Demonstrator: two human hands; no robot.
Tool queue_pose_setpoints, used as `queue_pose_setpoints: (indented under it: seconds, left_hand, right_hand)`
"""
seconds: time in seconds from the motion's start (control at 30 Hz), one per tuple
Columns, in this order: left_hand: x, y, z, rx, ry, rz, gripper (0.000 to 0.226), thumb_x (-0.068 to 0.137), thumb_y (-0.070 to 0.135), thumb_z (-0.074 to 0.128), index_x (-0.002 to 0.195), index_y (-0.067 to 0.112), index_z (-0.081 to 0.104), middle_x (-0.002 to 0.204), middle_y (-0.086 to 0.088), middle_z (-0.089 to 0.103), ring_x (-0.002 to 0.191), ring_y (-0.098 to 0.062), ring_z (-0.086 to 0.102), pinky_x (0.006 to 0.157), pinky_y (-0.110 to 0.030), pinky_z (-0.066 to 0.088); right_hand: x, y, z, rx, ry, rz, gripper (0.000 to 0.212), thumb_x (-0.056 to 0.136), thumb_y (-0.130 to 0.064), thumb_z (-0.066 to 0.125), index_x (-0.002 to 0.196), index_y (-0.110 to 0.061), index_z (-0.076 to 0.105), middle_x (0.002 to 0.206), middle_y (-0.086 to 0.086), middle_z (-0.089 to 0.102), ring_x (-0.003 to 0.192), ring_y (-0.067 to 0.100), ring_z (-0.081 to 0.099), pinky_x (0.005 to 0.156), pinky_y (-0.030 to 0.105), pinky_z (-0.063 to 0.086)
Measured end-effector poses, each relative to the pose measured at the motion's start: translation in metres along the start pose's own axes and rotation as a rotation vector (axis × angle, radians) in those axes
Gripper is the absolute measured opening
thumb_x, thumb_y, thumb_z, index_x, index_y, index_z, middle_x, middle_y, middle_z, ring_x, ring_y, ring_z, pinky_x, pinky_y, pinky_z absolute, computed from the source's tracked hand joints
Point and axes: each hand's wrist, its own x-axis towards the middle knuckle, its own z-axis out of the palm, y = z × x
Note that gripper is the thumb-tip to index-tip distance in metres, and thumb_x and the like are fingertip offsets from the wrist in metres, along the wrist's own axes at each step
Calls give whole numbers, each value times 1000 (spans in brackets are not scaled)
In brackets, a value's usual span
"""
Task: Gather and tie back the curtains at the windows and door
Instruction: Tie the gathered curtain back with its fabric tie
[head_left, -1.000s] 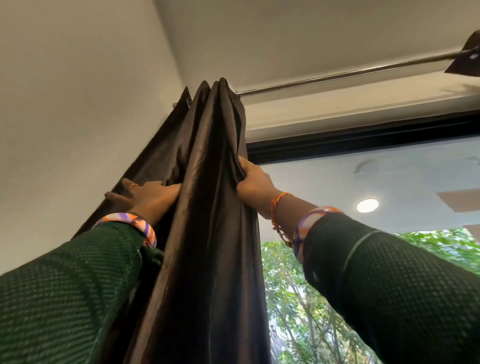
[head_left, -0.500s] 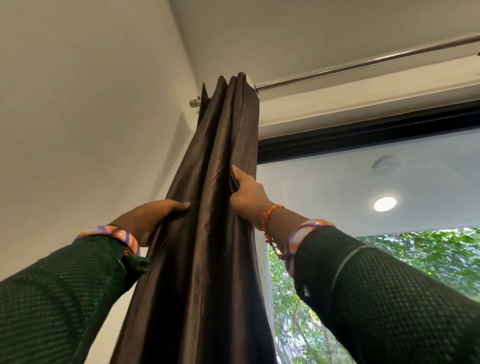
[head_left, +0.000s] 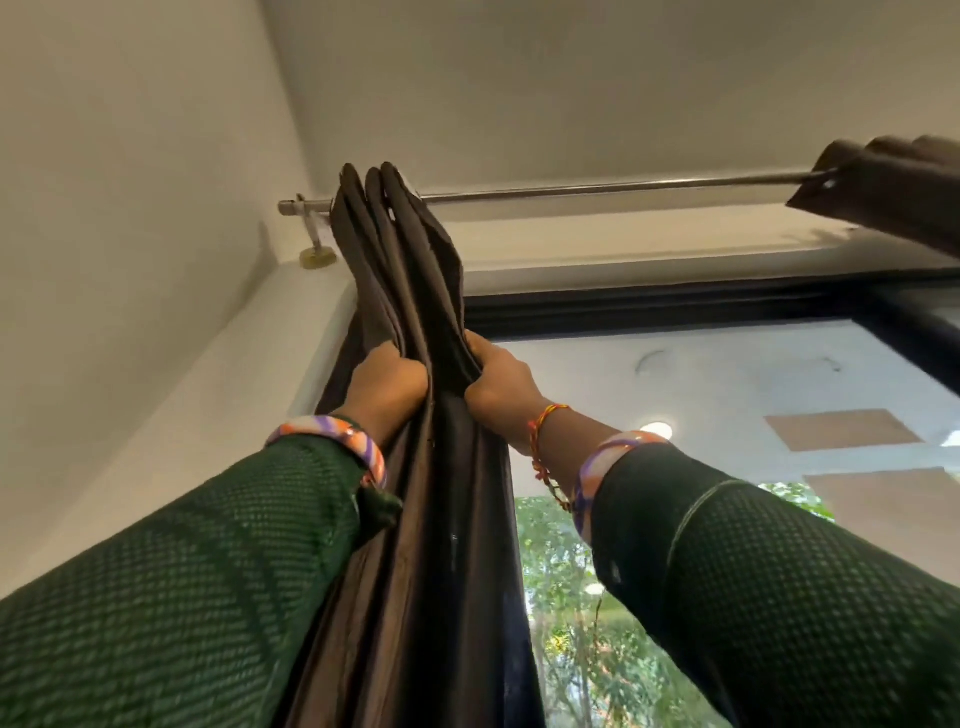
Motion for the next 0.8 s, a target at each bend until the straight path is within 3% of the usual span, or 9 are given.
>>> queue_pose_setpoints:
  seconds: [0.3,0.43,0.53,0.63,0.7,0.8]
  left_hand:
    - [-27,84,83,-97,-22,-1,45,87,7,44,131,4,45,132,-22,49,123,-36,45,100,-34,37]
    - [-39,98,94,-156,-32,-15,42,88,11,46,130,7,48,131,-20,50,122,-36,45,100,-34,36]
    - [-47,89,90,-202,-36,-37,39,87,15,50,126,9,51,126,-17,55,117,-33,50,93,-30,38]
    - [-64,62,89,-185,-43,-83,41,81,23,54,120,11,56,120,-18,60,111,-34,55,97,-36,44]
    - [-83,40,91,-140,-51,-113,45,78,31,57,116,8,55,118,-19,61,109,-35,57,93,-39,47]
    - [-116,3,91,-75,-62,-154,38,83,26,59,113,4,50,118,-20,58,108,-37,55,86,-34,44]
  right_hand:
    - [-9,35,-85,-112,-17,18,56,87,-8,49,140,-25,42,135,14,52,124,33,48,108,43,38]
    - [-21,48,-107,-112,11,38,56,87,-7,49,139,-27,43,127,16,57,118,35,51,104,44,41]
    - [-29,44,-108,-103,21,50,55,86,-8,50,138,-23,41,123,18,57,115,36,52,102,45,43]
    - [-47,35,-92,-143,62,64,59,83,-10,51,139,-17,33,123,18,55,113,39,53,97,45,44]
    - [-62,34,-76,-172,79,88,64,83,-7,51,141,-15,27,129,17,49,115,40,51,94,45,43]
    - [-87,42,-47,-190,45,116,76,83,-5,54,147,-17,14,144,16,35,121,38,48,96,48,42]
